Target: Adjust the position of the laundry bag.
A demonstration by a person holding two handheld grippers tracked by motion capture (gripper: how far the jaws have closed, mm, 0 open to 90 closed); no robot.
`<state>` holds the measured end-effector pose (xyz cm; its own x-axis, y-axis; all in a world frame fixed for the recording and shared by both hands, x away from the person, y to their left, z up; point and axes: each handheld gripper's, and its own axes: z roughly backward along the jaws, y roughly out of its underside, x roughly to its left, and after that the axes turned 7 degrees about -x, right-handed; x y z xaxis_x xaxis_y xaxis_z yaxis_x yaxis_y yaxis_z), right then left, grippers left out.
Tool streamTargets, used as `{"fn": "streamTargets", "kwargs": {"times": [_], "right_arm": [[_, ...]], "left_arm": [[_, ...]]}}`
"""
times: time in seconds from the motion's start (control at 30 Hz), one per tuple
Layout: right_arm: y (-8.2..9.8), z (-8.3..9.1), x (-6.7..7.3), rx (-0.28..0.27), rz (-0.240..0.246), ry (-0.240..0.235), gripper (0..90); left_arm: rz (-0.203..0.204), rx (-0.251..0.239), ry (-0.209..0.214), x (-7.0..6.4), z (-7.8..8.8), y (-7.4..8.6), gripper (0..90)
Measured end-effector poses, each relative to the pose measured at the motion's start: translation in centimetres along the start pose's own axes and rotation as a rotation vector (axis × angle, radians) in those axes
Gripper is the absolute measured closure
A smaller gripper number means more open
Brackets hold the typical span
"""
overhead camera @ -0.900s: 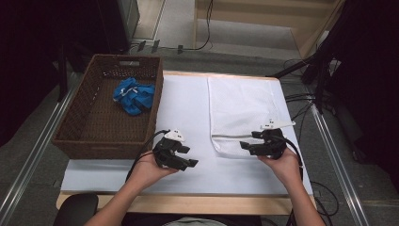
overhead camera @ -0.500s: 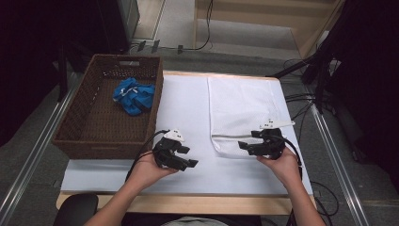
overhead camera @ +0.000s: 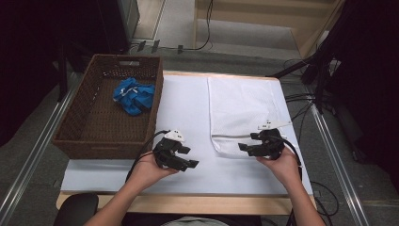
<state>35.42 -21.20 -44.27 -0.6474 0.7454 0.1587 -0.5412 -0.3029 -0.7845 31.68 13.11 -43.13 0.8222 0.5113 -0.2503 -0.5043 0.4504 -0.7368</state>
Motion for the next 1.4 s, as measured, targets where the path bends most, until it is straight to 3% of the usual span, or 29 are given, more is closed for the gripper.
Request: {"fn": "streamTargets", "kwargs": {"times": [0.2, 0.57, 1.13, 1.2, 1.4], "right_arm": [[0.1, -0.4, 0.0, 0.029, 0.004, 0.000, 28.7], [0.0, -0.2, -0.1, 0.007, -0.017, -0.003, 29.2], [-0.2, 0.5, -0.2, -0.015, -0.023, -0.023, 31.8], [-0.4, 1.0, -0.4, -0.031, -0.020, -0.019, 33.0], [-0.5, 1.8, -1.2, -0.054, -0.020, 0.018, 36.8]], "left_arm": [[0.002, 0.001, 0.002, -0.1, 0.0, 0.0, 36.3], [0.031, -0.010, 0.008, -0.1, 0.0, -0.1, 36.1], [-0.003, -0.015, 0.002, -0.5, -0.4, -0.2, 36.4], [0.013, -0.019, 0.020, -0.6, -0.6, -0.4, 36.6], [0.005, -0.003, 0.013, -0.7, -1.1, -0.8, 36.9]]}}
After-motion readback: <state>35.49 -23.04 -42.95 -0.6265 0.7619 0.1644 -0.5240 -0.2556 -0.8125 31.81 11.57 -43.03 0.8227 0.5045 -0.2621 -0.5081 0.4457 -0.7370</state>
